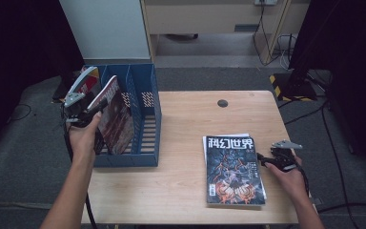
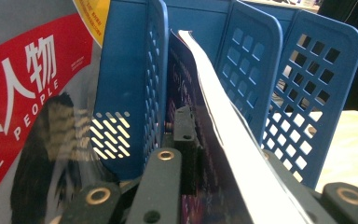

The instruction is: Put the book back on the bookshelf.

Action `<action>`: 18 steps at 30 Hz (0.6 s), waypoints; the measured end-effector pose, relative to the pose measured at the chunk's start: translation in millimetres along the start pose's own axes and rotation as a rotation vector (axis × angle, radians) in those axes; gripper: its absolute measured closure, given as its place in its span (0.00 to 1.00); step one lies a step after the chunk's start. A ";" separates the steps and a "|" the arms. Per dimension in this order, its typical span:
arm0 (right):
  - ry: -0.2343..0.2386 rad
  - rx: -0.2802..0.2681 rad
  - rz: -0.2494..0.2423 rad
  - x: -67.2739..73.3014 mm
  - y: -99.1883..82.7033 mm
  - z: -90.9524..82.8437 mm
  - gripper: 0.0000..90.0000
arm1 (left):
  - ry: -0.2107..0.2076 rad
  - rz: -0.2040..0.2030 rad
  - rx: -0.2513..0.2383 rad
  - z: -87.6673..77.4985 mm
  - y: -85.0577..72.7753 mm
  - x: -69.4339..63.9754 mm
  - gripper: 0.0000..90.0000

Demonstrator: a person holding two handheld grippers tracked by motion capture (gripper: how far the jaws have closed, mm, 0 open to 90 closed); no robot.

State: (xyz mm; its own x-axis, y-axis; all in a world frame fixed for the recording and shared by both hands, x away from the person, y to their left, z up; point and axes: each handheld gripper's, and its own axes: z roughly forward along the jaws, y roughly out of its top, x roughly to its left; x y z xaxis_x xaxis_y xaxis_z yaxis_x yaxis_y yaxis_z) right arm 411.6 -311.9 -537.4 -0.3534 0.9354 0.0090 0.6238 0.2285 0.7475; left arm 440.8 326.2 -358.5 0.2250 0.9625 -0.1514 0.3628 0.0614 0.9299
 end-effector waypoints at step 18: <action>0.000 0.000 0.000 0.1 0.0 0.0 0.35 | -0.014 -0.012 0.024 3.7 2.8 3.5 0.81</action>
State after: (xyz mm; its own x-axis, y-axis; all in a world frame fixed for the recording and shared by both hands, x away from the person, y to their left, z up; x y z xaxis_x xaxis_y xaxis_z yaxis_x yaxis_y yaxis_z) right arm 411.6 -311.8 -537.4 -0.3535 0.9354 0.0096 0.6241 0.2283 0.7473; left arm 446.0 328.8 -357.7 0.2327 0.9581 -0.1672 0.3873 0.0664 0.9196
